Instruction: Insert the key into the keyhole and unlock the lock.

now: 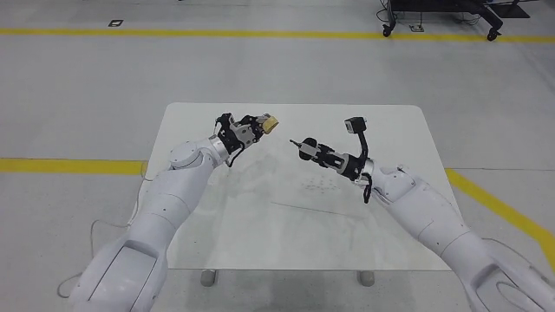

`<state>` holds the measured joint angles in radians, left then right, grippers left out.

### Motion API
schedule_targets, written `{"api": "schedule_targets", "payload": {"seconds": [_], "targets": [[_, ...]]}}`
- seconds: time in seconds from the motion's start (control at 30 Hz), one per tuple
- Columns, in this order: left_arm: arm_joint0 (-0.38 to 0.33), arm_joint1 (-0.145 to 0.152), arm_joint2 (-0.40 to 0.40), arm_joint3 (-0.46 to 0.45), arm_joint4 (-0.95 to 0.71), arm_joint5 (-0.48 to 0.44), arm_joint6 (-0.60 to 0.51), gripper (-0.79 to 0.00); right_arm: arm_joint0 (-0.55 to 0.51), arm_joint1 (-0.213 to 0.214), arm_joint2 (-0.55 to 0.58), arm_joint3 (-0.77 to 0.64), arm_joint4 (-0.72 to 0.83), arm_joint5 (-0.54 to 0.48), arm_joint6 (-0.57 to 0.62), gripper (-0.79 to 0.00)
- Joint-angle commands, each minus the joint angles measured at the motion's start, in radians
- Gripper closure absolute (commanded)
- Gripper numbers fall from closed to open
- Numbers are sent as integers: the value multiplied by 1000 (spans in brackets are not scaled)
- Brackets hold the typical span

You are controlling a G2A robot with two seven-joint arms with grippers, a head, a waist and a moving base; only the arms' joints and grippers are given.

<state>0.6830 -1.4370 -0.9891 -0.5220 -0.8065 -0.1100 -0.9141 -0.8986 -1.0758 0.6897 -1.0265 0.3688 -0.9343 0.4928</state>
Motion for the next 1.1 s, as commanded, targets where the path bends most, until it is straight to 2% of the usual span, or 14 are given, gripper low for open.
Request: {"api": "schedule_targets", "payload": {"seconds": [0.0, 0.17, 0.3, 0.4, 0.53, 0.8, 1.07], "targets": [[0, 0, 0, 0, 0, 0, 0, 0, 0, 0, 0, 0, 0, 0, 0, 0], [2, 0, 2, -5, 4, 2, 2, 0, -13, -3, -4, -29, 13, 20, -4, 0], [5, -2, 54, -100, 170, 15, 143, 0, -28, -13, -4, -62, 57, 89, 2, 0], [26, -5, 62, -127, 205, 40, 229, 0, -39, -20, -2, -65, 99, 173, 2, 0], [49, -3, 52, -150, 215, 57, 269, 0, -70, -28, 4, -102, 149, 323, -33, 0], [64, 0, 29, -170, 195, 105, 227, 0, -112, -30, 45, -153, 146, 511, -108, 0], [65, 1, 14, -165, 203, 117, 213, 0, -127, -37, 84, -180, 157, 576, -100, 0]]}}
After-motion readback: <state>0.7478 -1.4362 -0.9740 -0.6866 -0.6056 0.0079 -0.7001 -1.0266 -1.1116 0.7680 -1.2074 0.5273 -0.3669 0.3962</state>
